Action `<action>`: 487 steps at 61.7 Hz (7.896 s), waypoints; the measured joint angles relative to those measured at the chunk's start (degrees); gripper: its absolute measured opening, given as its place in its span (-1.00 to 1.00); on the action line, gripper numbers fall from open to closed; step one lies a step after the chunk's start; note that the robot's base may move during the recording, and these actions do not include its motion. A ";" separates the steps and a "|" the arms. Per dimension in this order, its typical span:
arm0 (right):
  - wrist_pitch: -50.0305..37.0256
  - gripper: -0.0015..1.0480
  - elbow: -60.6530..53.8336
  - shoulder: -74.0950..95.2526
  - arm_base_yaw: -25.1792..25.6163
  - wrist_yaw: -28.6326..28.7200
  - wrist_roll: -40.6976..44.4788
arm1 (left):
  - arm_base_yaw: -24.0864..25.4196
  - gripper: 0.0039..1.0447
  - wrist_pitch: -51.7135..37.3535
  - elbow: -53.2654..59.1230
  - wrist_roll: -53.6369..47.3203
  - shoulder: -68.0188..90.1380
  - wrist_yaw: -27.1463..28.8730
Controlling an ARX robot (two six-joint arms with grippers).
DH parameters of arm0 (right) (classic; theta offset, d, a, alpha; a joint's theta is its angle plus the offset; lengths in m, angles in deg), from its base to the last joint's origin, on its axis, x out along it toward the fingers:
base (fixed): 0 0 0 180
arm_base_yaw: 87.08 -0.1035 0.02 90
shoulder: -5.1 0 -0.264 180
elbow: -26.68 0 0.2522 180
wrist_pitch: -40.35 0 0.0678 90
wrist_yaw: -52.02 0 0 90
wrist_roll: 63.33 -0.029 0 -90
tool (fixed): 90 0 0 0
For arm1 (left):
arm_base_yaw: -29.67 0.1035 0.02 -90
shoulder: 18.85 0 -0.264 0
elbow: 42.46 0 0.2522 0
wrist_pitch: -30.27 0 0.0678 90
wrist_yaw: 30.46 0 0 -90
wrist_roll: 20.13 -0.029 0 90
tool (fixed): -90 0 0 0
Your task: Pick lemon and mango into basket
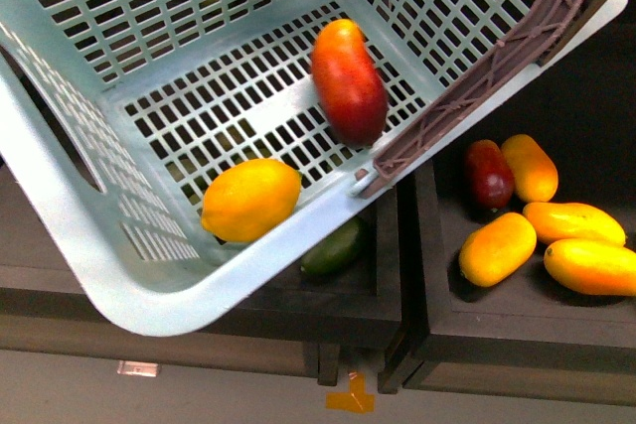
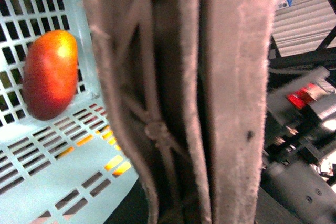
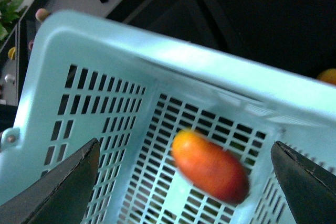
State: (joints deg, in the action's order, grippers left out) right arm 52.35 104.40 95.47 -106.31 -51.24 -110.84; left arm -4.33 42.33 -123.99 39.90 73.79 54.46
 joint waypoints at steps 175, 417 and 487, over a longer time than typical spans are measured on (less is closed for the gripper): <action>1.68 -0.17 -62.95 -90.01 19.12 13.18 47.23 | -0.07 -0.68 -0.02 0.00 -0.17 0.00 -0.26; 1.84 0.83 -62.97 -90.18 19.23 13.29 47.34 | 32.09 -0.94 -51.60 48.57 -58.77 -19.23 5.55; 1.84 0.83 -62.97 -90.18 19.23 13.27 47.34 | 33.81 -0.94 -20.06 66.90 -59.39 -70.79 5.07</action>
State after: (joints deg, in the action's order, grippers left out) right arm 54.19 41.43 5.29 -87.07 -37.97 -63.50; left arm 29.48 22.27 -57.09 -19.48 2.99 59.53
